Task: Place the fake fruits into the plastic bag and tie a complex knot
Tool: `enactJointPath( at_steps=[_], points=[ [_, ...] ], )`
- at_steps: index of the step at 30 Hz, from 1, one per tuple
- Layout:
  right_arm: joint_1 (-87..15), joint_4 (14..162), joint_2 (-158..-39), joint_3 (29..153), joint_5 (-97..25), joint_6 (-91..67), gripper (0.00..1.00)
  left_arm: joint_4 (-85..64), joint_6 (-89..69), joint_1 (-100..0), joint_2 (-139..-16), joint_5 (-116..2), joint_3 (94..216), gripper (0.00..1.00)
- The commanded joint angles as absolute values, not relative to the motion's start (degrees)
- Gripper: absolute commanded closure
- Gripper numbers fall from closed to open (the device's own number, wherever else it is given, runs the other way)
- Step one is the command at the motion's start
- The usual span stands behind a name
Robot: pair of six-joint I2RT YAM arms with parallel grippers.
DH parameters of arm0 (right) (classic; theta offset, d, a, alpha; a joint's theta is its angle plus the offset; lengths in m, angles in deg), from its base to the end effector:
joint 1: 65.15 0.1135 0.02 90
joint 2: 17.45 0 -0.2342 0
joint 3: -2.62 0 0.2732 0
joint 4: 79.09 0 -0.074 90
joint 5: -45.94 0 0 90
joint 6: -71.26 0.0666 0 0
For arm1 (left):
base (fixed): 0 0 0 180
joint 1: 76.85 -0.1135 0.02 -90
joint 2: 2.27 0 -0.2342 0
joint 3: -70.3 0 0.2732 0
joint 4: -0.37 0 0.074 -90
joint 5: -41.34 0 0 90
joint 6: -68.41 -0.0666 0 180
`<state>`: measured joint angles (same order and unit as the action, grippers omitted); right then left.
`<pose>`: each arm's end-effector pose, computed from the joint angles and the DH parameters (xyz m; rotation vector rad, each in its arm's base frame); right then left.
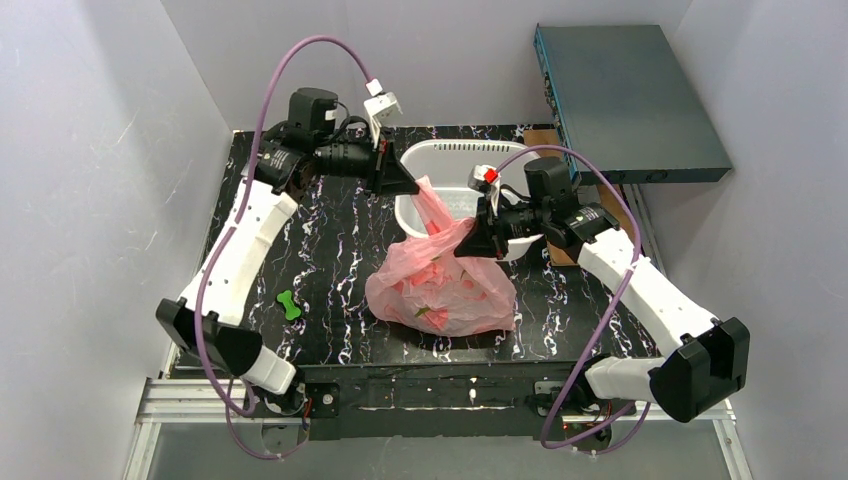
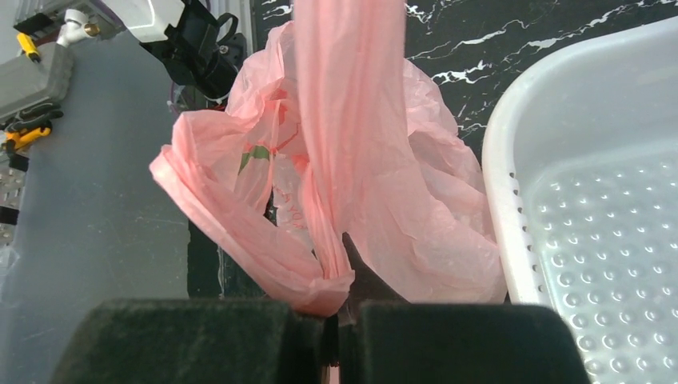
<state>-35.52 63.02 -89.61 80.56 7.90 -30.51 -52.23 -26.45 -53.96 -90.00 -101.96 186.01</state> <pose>0.2501 0.2026 0.3028 -1.2221 1.6955 1.1447 0.3067 -0.1874 0.4283 1.0428 1.6866 -1.1253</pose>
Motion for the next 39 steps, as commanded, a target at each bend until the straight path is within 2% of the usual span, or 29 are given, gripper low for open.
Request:
enactJointPath(
  at_steps=[1,5,9,16,20,25,26,27,28,29,32,37,38,39],
  points=[
    [-35.83,60.09,-89.70,81.57,9.83,-28.51,0.99,-51.69,-31.03,-53.74,-83.76,-101.14,183.93,1.00],
    [-36.32,58.66,-90.41,81.67,9.90,-27.58,0.99,-51.80,-34.95,-51.42,-78.96,-102.03,180.84,1.00],
    [-36.50,59.24,-91.28,82.19,9.69,-24.36,0.99,-57.70,-44.70,-42.22,-75.74,-98.76,178.24,1.00],
    [-36.57,59.62,-92.03,82.98,8.98,-20.94,0.99,-56.38,-50.04,-27.91,-73.79,-76.94,166.02,1.00],
    [-36.53,59.01,-91.11,82.99,8.96,-21.15,0.99,-47.13,-46.98,-25.47,-72.72,-63.81,158.55,1.00],
    [-36.58,54.99,-90.81,83.36,10.46,-24.79,0.98,-39.38,-48.64,-25.35,-71.05,-55.63,152.31,1.00],
    [-36.58,53.42,-90.96,83.91,11.21,-26.29,0.88,-38.73,-48.61,-25.34,-70.78,-55.65,152.05,1.00],
    [-36.58,51.98,-91.01,84.62,11.89,-27.70,0.73,-38.20,-48.78,-25.35,-70.49,-56.27,151.82,1.00],
    [-36.55,51.08,-90.97,84.99,12.29,-28.63,0.51,-37.99,-48.63,-25.34,-70.14,-57.76,151.67,1.00],
    [-36.50,51.07,-90.81,85.19,12.43,-29.02,0.42,-37.95,-48.34,-25.34,-69.85,-58.85,151.58,1.00],
    [-36.47,54.03,-90.69,86.08,11.67,-27.85,0.34,-38.00,-47.94,-25.34,-69.22,-61.29,151.47,1.00],
    [-36.38,55.13,-93.52,89.46,10.29,-26.67,0.28,-38.24,-47.83,-25.35,-69.09,-62.12,152.18,1.00],
    [-36.34,55.89,-94.04,89.70,9.58,-26.20,0.28,-38.35,-47.45,-25.37,-69.06,-62.57,152.37,1.00],
    [-36.29,56.30,-94.65,89.93,8.53,-25.60,0.34,-38.95,-47.28,-25.35,-68.87,-63.46,152.68,1.00]
  ],
)
